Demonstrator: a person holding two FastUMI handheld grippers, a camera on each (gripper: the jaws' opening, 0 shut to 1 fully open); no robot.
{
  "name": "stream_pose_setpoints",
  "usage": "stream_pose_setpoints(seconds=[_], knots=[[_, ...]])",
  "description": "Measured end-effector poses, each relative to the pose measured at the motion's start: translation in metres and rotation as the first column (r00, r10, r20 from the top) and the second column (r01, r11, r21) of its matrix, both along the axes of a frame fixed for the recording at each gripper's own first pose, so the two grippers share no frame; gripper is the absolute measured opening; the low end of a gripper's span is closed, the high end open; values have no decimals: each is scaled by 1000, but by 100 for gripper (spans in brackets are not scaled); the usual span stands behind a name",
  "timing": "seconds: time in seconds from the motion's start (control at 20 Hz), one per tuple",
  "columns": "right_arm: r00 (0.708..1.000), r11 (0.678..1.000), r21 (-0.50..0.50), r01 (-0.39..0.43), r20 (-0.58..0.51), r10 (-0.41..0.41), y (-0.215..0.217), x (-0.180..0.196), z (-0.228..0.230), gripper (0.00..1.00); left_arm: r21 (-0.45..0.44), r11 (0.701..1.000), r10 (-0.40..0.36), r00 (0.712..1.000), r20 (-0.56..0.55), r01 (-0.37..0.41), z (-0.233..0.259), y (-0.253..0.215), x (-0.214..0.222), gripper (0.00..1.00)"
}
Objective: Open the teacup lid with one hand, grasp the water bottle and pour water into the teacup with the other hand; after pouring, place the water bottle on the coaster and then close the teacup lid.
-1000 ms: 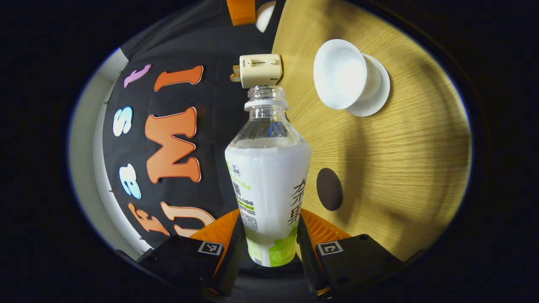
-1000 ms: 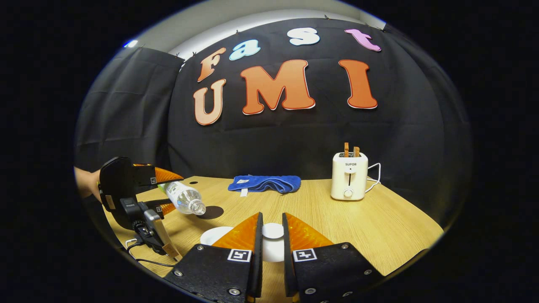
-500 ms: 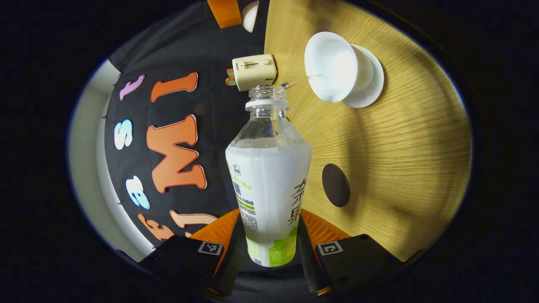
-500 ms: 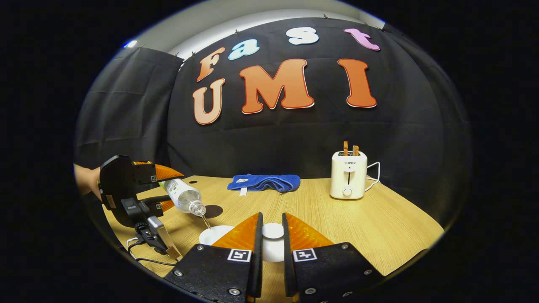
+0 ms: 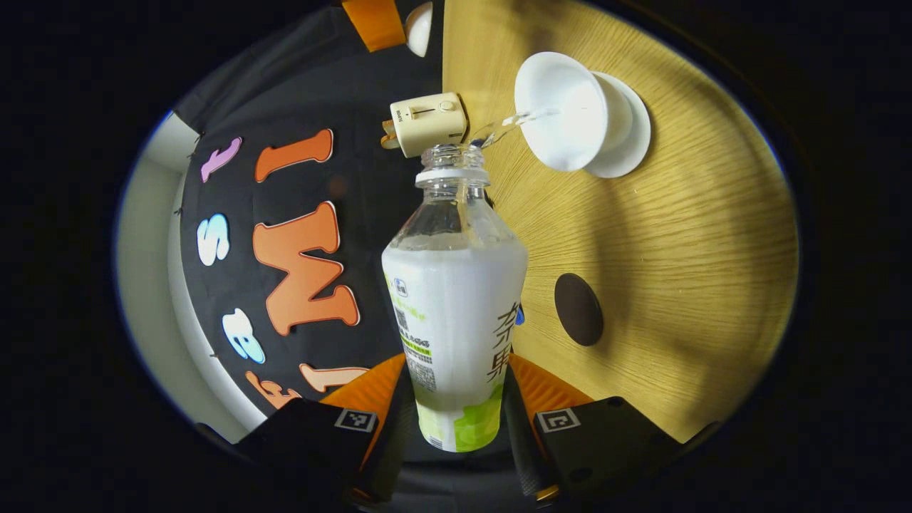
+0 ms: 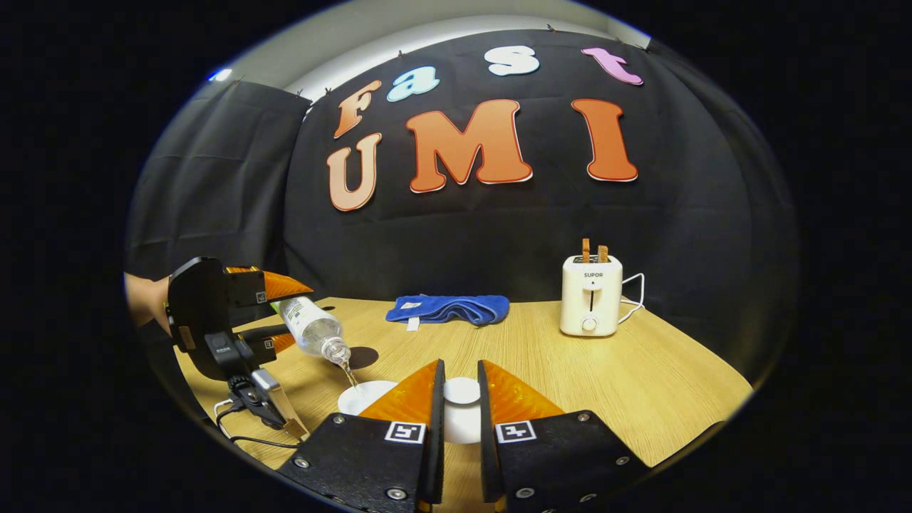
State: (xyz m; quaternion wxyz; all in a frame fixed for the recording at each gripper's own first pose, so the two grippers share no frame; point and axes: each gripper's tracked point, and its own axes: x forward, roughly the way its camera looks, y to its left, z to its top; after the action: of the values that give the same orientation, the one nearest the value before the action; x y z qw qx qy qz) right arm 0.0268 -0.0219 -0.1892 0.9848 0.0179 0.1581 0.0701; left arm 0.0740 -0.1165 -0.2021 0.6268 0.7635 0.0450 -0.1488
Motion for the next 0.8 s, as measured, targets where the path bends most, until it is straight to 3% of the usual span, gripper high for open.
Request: stream_pose_setpoints(seconds=[0.8], knots=[[1000,1000,4,1,-10,-1,-4,-2,-5,22,93,993,-81,993,81,74,11,-9,1,67]])
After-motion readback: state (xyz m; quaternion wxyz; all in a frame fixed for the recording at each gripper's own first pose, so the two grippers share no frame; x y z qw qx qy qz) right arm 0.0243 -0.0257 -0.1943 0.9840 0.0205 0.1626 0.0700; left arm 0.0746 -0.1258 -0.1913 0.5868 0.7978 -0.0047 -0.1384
